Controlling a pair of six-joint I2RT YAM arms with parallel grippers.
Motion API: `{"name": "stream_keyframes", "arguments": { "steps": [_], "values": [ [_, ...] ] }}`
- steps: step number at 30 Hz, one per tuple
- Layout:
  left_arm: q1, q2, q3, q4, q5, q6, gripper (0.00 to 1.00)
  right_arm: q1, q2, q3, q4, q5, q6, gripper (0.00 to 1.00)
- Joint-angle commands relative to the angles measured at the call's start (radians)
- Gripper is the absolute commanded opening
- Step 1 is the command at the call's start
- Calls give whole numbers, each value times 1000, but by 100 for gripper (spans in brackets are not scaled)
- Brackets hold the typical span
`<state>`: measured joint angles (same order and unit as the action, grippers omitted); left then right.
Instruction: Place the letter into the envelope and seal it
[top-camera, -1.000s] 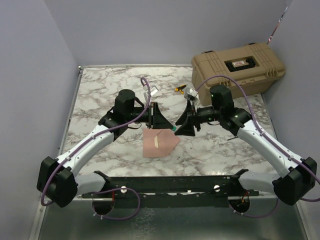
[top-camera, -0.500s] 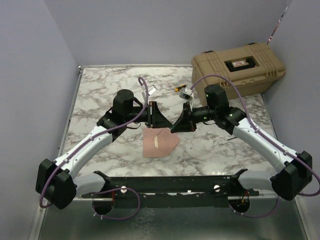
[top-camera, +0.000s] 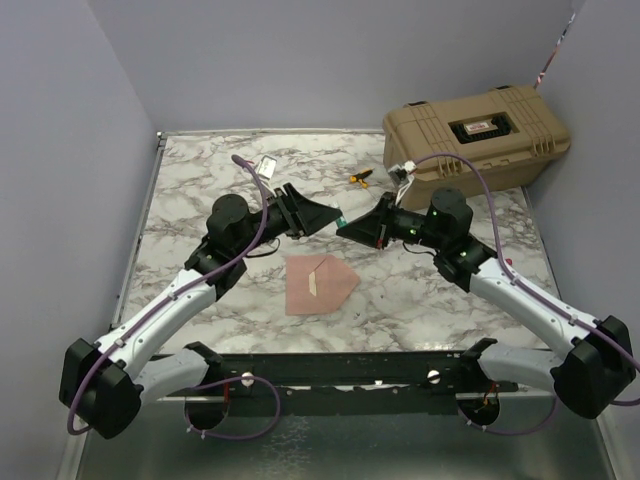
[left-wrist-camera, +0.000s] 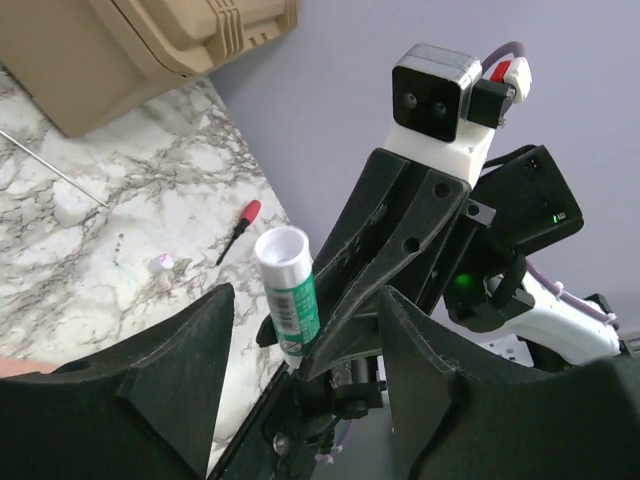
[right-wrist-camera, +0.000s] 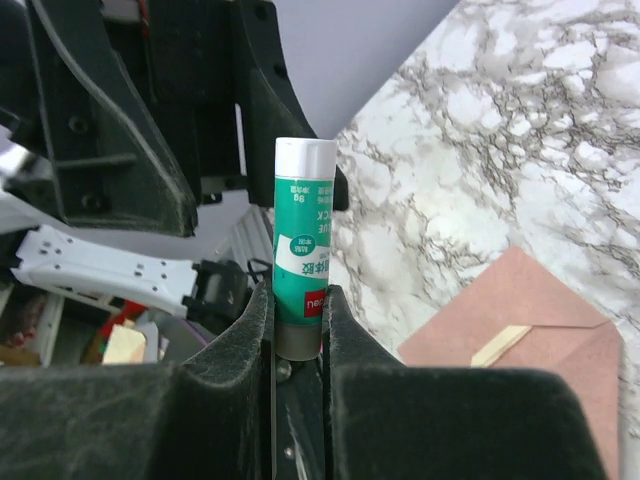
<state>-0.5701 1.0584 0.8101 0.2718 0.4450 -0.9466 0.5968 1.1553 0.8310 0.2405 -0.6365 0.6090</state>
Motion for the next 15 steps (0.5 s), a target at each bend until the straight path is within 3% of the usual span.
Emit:
{"name": "stream_keyframes", "arguments": {
  "steps": [1, 6, 10, 15],
  "values": [
    [-36, 8, -41, 144, -56, -61, 62, 8, -36, -17, 145, 87, 156, 1],
    [-81, 17, -68, 188, -98, -65, 63, 8, -50, -38, 192, 42, 182, 1],
    [-113, 10, -84, 220, -137, -83, 41, 8, -76, -58, 198, 26, 199, 1],
    [-164, -15, -111, 226, -188, -89, 34, 6, -98, -79, 210, -15, 208, 1]
  ]
}}
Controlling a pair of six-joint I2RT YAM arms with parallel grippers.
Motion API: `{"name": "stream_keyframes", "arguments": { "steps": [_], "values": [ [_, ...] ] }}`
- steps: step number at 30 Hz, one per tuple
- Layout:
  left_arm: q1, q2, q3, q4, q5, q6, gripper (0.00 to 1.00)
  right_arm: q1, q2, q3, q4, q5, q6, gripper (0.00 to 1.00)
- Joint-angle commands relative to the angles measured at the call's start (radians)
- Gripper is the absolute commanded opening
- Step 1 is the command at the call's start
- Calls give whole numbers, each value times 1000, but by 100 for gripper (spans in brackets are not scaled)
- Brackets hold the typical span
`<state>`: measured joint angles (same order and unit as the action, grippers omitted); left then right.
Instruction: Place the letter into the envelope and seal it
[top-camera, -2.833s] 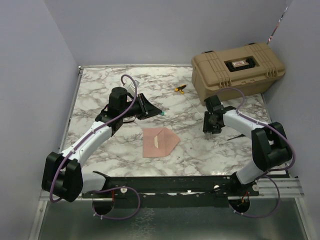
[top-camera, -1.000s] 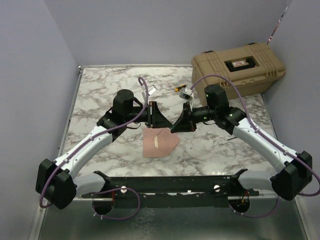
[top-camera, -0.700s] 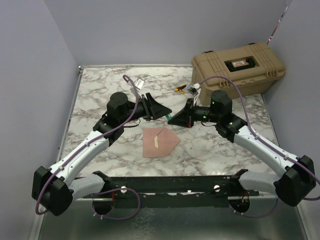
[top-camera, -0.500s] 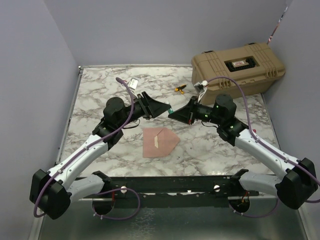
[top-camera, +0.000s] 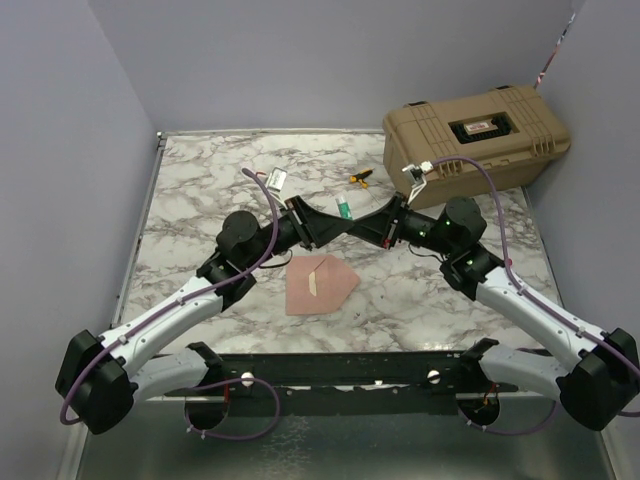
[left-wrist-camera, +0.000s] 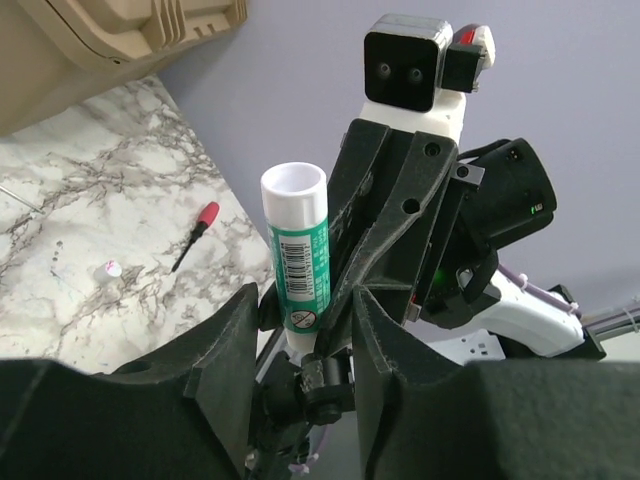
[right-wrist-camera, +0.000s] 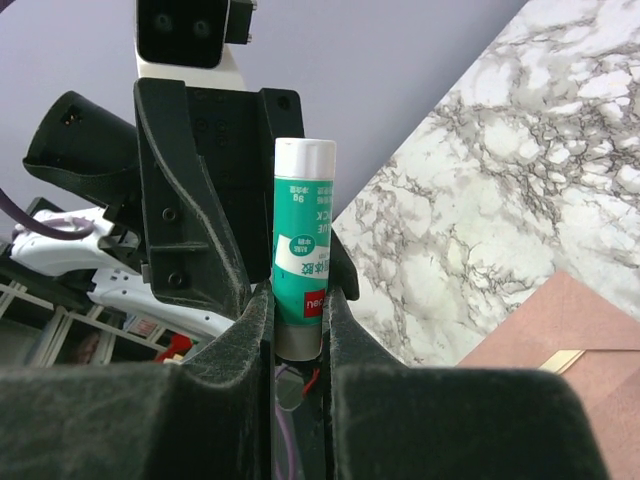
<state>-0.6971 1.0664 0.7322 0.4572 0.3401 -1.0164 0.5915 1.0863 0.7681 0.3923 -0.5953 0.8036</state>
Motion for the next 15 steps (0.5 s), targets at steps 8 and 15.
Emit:
{"name": "stream_keyframes", "arguments": {
  "steps": [8, 15],
  "values": [
    [-45, -76, -64, 83, -118, 22, 60, 13, -47, -11, 21, -80, -2, 1],
    [-44, -78, -67, 89, -130, 35, 50, 13, -33, -3, 48, -155, 12, 1]
  ]
}}
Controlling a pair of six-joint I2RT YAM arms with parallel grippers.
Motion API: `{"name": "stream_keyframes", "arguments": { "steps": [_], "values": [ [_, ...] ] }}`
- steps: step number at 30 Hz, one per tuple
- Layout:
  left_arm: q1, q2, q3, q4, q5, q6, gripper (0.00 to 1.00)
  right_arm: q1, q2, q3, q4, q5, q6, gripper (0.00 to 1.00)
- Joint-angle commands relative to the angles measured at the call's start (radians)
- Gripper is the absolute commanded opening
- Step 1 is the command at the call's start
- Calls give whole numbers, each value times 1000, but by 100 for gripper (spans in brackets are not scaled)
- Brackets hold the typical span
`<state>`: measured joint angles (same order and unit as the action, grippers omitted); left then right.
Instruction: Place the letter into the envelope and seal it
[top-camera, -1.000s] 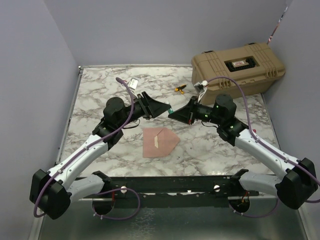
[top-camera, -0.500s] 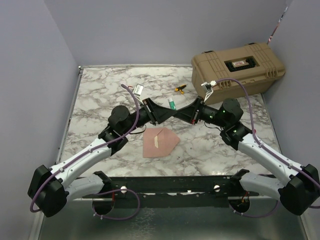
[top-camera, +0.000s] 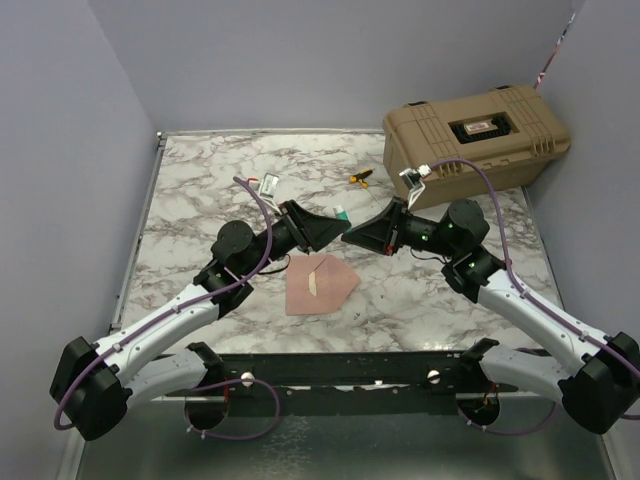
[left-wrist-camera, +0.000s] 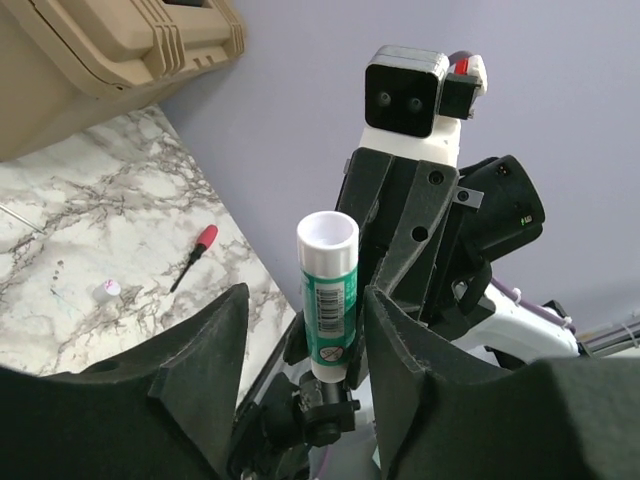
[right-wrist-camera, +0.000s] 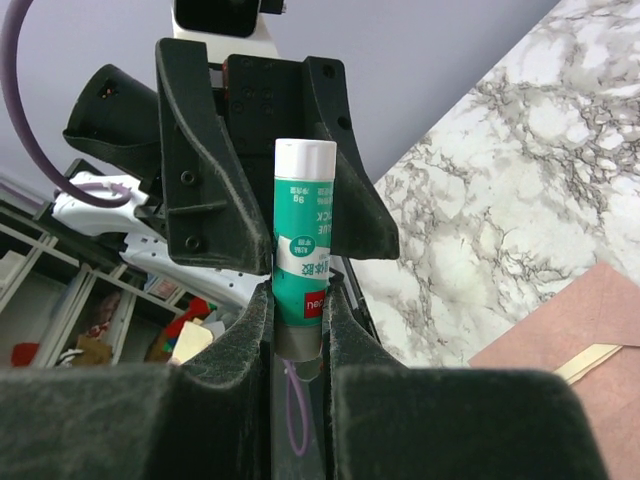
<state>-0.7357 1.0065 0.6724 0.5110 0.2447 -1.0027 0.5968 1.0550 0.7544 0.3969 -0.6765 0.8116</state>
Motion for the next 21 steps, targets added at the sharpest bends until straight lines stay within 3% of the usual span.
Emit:
{"name": "stream_keyframes", "arguments": {
  "steps": [1, 5, 13, 18, 20, 21],
  "values": [
    [-6, -18, -3, 35, -33, 23, 47, 8, -7, 3, 48, -70, 8, 1],
    [-6, -7, 5, 34, 13, 26, 39, 8, -16, -7, 65, -51, 23, 1],
    [-5, 24, 4, 47, 72, 75, 33, 7, 21, -7, 173, -64, 81, 1],
    [-7, 64, 7, 127, 127, 87, 12, 8, 36, 6, 144, -46, 93, 1],
    [-6, 76, 7, 139, 137, 97, 0, 8, 38, 13, 115, -29, 85, 2],
    [-7, 79, 6, 141, 134, 105, 0, 8, 38, 13, 108, -24, 80, 4]
  ]
}}
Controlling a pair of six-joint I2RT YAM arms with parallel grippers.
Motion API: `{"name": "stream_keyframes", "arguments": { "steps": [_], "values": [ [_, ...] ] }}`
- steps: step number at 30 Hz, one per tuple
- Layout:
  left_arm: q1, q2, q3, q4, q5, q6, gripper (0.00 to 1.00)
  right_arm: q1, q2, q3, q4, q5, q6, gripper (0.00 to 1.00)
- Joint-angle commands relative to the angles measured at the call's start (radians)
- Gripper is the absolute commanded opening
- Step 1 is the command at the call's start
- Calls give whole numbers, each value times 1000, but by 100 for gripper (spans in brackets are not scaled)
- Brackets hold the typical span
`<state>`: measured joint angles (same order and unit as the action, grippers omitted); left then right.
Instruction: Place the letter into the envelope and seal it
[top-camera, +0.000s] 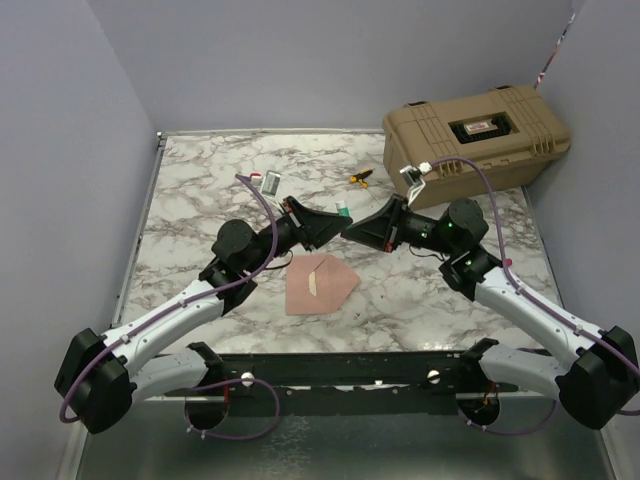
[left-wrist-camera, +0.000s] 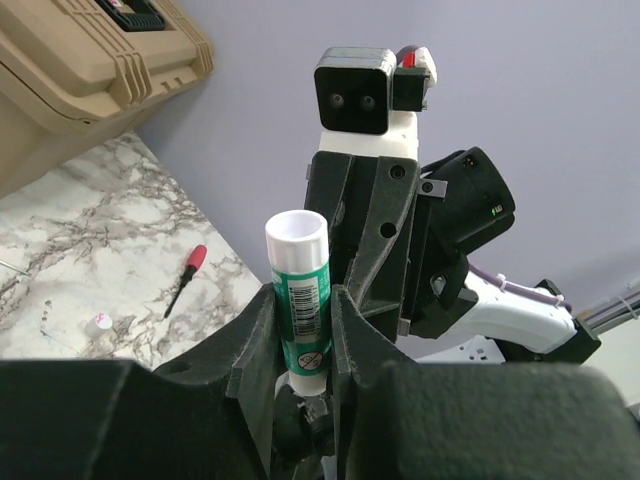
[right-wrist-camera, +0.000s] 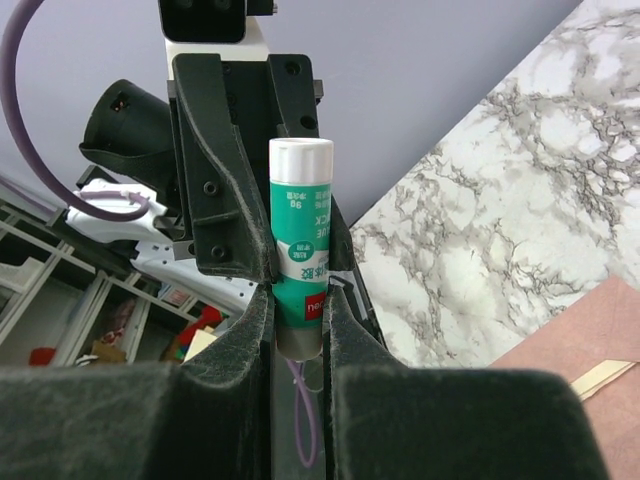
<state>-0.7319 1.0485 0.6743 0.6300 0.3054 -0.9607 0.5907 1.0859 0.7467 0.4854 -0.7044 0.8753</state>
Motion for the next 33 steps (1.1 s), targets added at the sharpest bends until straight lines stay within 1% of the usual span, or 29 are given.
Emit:
{"name": "stream_keyframes", "arguments": {
  "steps": [1, 3, 4, 5, 7, 9, 11, 13, 17, 20, 23, 25, 27, 28, 30, 33],
  "values": [
    [-10, 37, 4, 23, 69, 74, 0, 13, 6, 22, 5, 15, 9, 8],
    [-9, 37, 2, 23, 50, 109, 0, 14, -8, 33, -84, 54, -32, 28],
    [-9, 39, 3, 16, 41, 132, 0, 13, -19, 50, -169, 88, -74, 41],
    [-9, 39, 3, 2, 33, 162, 0, 13, -38, 70, -269, 137, -115, 51],
    [-10, 43, 10, -48, 16, 232, 0, 14, -77, 107, -440, 227, -205, 64],
    [-8, 49, 22, -92, 20, 293, 0, 13, -124, 149, -594, 289, -284, 69],
    [-10, 52, 32, -122, 52, 350, 0, 14, -154, 197, -697, 314, -350, 71],
    [-10, 55, 43, -133, 135, 403, 0, 12, -168, 246, -757, 303, -409, 72],
    [-9, 69, 81, -154, 291, 473, 0, 13, -138, 326, -765, 285, -463, 72],
    [-9, 66, 107, -185, 327, 510, 0, 13, -59, 427, -818, 318, -461, 69],
    [-10, 66, 137, -228, 363, 559, 0, 13, -1, 486, -881, 307, -517, 66],
    [-9, 71, 164, -275, 385, 595, 0, 13, 10, 491, -892, 257, -555, 63],
    [-8, 79, 190, -321, 400, 629, 0, 13, 15, 498, -892, 175, -569, 55],
    [-9, 83, 200, -338, 403, 640, 0, 13, 19, 501, -893, 138, -574, 53],
    [-9, 84, 209, -353, 396, 656, 0, 13, 29, 507, -899, 111, -569, 51],
    [-9, 83, 212, -354, 383, 667, 0, 13, 29, 494, -894, 115, -558, 50]
  ]
}}
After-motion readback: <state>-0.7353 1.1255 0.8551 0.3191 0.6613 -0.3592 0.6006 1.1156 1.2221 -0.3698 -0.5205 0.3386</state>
